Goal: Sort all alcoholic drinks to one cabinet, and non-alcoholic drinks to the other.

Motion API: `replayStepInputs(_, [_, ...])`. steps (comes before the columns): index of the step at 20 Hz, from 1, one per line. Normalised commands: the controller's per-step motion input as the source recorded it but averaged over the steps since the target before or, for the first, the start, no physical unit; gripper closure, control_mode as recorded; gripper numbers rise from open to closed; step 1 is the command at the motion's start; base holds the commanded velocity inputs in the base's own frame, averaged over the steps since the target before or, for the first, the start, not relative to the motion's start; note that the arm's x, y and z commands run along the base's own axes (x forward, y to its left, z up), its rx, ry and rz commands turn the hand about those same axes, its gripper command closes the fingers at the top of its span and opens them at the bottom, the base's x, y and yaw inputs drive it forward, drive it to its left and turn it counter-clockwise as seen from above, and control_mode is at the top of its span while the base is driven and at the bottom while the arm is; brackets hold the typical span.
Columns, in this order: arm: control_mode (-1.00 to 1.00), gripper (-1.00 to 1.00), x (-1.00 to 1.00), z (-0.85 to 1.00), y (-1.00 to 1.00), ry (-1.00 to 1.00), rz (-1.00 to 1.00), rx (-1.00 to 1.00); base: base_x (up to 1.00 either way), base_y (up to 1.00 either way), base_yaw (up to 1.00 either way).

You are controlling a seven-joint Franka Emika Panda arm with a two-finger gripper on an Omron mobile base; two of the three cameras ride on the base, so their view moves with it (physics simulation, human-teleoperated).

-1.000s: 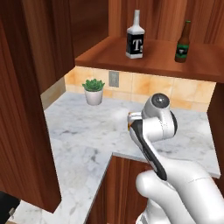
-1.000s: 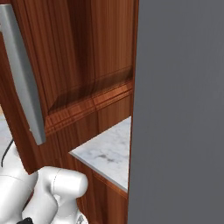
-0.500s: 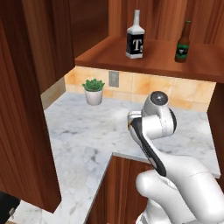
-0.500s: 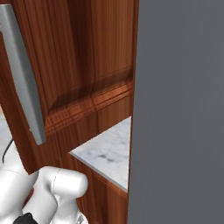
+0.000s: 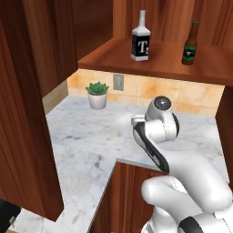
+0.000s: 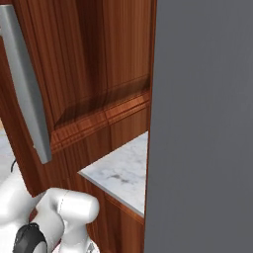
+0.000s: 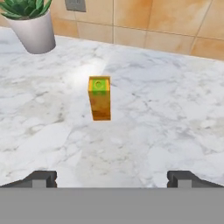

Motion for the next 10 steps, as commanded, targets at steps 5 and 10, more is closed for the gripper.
replayStepInputs(5, [-1.0, -1.0, 0.28, -0.01, 0.0, 0.0, 0.0, 0.0, 0.0, 0.0, 0.0])
replayStepInputs(10, [-1.0, -1.0, 0.34, -0.21, 0.0, 0.01, 0.0, 0.0, 0.0, 0.0, 0.0])
